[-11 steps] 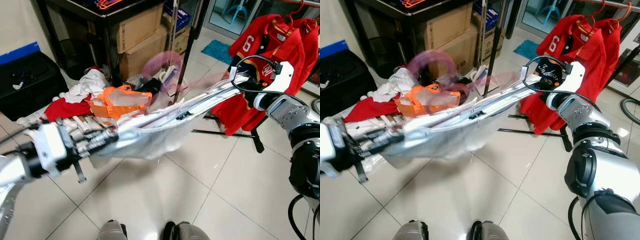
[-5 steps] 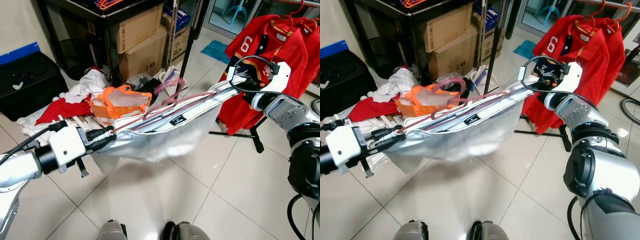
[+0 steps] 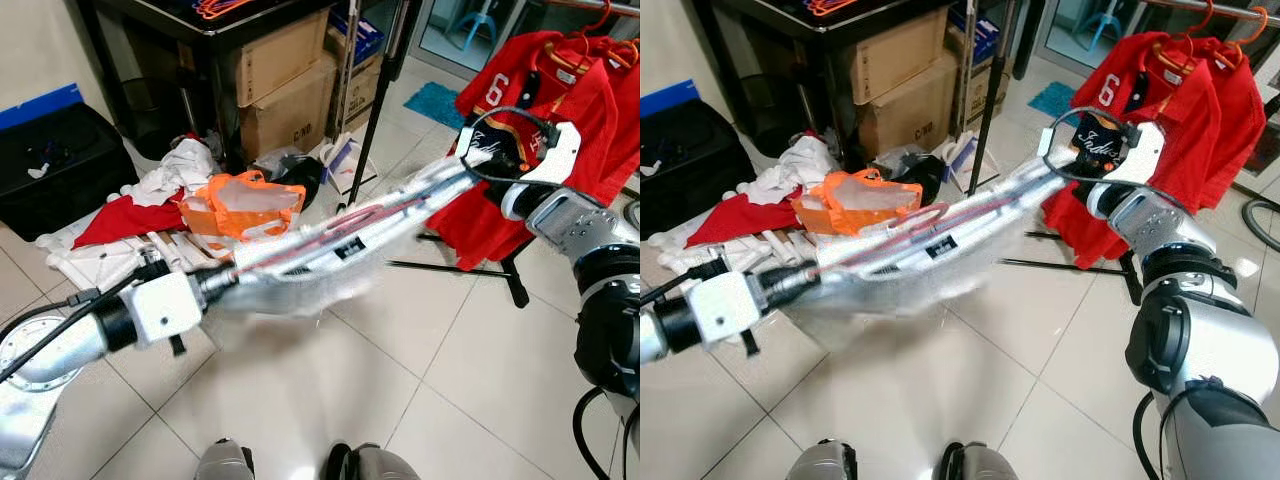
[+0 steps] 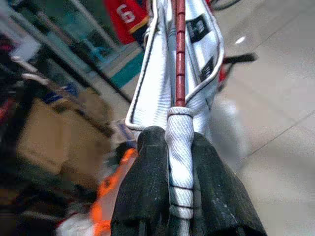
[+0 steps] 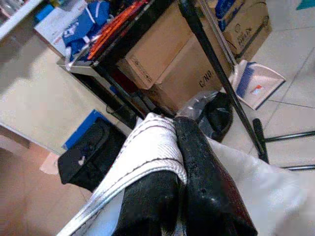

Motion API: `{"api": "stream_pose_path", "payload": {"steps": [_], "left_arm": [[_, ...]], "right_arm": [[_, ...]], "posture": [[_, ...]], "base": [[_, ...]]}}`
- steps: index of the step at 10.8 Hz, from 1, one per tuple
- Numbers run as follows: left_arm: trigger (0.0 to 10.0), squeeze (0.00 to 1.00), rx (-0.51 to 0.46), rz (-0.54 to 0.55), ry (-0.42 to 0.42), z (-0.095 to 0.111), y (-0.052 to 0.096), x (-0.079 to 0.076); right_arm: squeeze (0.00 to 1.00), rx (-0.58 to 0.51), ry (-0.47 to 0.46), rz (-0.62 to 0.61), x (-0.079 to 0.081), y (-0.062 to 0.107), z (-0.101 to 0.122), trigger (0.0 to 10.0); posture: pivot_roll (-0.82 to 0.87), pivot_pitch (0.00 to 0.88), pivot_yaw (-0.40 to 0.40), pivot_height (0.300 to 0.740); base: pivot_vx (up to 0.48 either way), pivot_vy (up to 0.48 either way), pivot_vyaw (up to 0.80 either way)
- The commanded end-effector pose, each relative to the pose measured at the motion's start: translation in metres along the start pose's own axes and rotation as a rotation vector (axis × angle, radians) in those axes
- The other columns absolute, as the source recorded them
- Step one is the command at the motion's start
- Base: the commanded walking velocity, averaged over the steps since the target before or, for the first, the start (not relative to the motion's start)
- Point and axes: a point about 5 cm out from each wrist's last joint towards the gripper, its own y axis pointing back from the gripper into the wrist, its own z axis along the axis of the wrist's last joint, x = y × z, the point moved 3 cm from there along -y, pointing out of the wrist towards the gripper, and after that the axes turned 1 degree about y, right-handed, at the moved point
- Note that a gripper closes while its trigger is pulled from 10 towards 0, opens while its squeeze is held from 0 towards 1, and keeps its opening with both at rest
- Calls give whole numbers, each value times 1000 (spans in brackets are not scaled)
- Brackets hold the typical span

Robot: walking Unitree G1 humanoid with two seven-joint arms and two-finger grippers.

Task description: Hang hanger

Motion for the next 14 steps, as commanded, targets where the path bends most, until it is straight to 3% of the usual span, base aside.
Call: {"api": "stream_pose_path", "payload": {"steps": [1, 3, 6, 9, 11, 13, 14], "left_arm": [[10000, 0, 118, 39, -23, -21, 5, 2], [10000, 0, 135, 165, -116, -22, 0, 9], [10000, 0, 6, 292, -166, -9, -4, 12], [10000, 0, -80, 286, -123, -4, -2, 3], [10000, 0, -127, 379, -162, 4, 4, 13], [10000, 0, -165, 409, -226, 11, 6, 13], [10000, 0, -72, 372, -216, -7, 3, 8]], "right_arm": [[0, -165, 24, 20, 6, 10, 48, 0], [0, -165, 21, 35, 7, 10, 47, 0], [0, -157, 36, 57, 10, 9, 46, 0], [0, -132, 80, 72, 12, 10, 45, 0], [0, -117, 104, 82, 13, 10, 43, 0], [0, -98, 126, 81, 12, 10, 40, 0], [0, -96, 128, 86, 14, 9, 40, 0]], "posture": [[88, 89, -124, 740], [86, 92, -125, 740], [85, 92, -124, 740], [81, 92, -123, 740], [80, 91, -123, 740], [78, 96, -125, 740], [80, 96, -128, 740]], "base": [[0, 0, 0], [0, 0, 0], [0, 0, 0], [0, 0, 0], [0, 0, 0], [0, 0, 0], [0, 0, 0]]}}
